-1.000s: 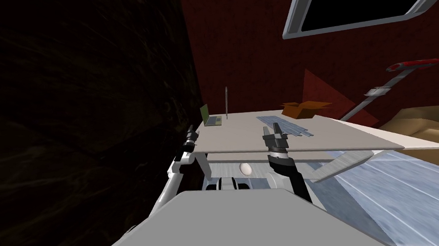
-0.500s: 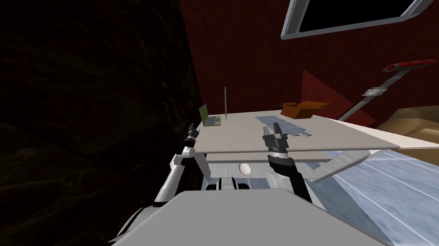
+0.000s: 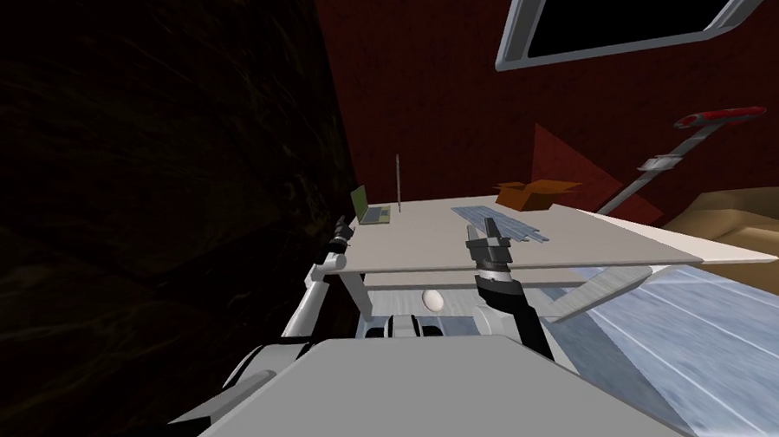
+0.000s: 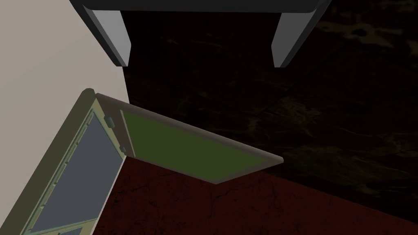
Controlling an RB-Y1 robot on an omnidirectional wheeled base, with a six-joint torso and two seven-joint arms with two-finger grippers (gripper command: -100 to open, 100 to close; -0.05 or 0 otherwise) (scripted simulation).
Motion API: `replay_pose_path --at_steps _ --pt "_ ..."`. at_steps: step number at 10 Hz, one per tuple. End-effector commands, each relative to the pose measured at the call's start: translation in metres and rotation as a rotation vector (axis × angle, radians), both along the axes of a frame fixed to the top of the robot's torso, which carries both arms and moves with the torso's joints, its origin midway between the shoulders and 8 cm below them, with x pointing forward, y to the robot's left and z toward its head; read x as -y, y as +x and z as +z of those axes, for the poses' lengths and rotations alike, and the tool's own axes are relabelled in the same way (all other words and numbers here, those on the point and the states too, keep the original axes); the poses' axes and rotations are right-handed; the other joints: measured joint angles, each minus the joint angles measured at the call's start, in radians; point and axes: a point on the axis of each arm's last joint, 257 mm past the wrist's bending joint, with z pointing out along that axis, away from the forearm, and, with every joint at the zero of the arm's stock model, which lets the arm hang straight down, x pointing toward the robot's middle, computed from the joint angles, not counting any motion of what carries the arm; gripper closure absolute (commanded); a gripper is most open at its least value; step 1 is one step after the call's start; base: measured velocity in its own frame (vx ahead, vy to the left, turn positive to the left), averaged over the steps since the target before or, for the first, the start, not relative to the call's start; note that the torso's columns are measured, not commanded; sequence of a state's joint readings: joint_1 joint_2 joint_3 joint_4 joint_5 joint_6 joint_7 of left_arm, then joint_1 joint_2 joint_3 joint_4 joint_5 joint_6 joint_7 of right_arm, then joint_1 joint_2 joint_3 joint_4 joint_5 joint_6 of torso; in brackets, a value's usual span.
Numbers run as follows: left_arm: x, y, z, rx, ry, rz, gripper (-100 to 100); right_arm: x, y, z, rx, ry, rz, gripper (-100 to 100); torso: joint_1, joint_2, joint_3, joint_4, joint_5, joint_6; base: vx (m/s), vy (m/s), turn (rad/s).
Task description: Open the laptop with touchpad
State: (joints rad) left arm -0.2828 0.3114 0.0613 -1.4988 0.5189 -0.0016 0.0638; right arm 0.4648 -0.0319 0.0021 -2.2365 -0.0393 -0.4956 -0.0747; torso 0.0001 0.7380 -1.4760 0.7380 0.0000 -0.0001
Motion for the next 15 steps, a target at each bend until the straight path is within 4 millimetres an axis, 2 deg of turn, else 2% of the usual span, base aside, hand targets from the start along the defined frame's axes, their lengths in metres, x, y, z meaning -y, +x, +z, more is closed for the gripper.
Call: replay_pose_path --at_steps 1,9,11,14,15 --pt "-0.003 0.019 0.003 -0.024 -0.017 -0.002 -100 0.0 0.0 0.0 0.0 0.0 0.0 0 0.0 0.0 0.0 0.0 0.0 0.0 0.001 -0.019 -0.006" --pt "-0.013 0.069 0.016 -0.105 -0.083 -0.009 -100 0.0 0.0 0.0 0.0 0.0 0.0 0 0.0 0.0 0.0 0.0 0.0 0.0 0.004 -0.024 -0.009" --pt "-0.019 0.085 0.025 -0.136 -0.116 -0.014 -100 0.0 0.0 0.0 0.0 0.0 0.0 0 0.0 0.0 0.0 0.0 0.0 0.0 0.0 -0.03 -0.017" --pt "-0.021 0.098 0.032 -0.157 -0.137 -0.015 -100 0.0 0.0 0.0 0.0 0.0 0.0 0 0.0 0.0 0.0 0.0 0.0 0.0 0.005 -0.024 -0.006" --pt "-0.024 0.105 0.04 -0.168 -0.153 -0.017 -100 0.0 0.0 0.0 0.0 0.0 0.0 0 0.0 0.0 0.0 0.0 0.0 0.0 0.002 -0.021 -0.011"
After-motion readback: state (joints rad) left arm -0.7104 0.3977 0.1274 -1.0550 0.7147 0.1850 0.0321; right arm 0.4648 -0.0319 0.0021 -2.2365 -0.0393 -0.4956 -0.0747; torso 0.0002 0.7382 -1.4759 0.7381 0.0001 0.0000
